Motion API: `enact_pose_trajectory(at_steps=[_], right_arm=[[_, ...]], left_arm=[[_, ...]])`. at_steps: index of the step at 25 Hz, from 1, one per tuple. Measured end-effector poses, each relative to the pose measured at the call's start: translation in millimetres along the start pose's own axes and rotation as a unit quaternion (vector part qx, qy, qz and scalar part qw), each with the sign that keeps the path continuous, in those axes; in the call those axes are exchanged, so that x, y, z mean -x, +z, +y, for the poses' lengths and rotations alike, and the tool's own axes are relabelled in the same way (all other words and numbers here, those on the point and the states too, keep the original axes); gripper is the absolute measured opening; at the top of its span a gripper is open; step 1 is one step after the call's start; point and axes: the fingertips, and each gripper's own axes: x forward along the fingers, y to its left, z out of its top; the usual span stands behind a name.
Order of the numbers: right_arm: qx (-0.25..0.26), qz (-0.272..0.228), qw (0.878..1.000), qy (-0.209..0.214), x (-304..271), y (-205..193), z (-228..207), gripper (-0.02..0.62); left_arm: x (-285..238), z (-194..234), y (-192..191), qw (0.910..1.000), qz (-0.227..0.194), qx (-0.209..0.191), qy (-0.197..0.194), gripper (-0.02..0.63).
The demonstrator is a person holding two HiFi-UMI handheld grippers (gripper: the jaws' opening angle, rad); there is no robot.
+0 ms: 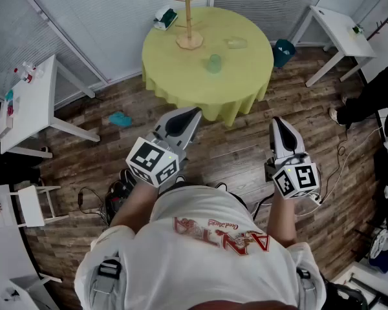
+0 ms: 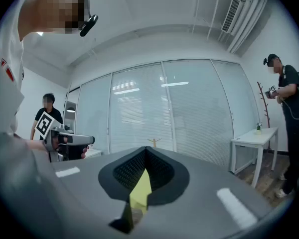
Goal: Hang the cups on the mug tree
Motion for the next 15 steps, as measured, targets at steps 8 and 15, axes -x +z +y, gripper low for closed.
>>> enact_pose_trajectory(at_steps=[8,15], right_arm=[[-0.003,-0.001,1.000,-0.004,4.0,-4.1,-7.6,0.002],[-0.030,-0.012,0.999,0.004,1.5,-5.5,-3.3,0.002]], left_arm=[[-3.9,-4.7,-5.0,1.0000,0.006,0.000,0.002,0.008],[1.0,-2.3,-6.8,1.0000,0.007,0.006,0.003,0.008]])
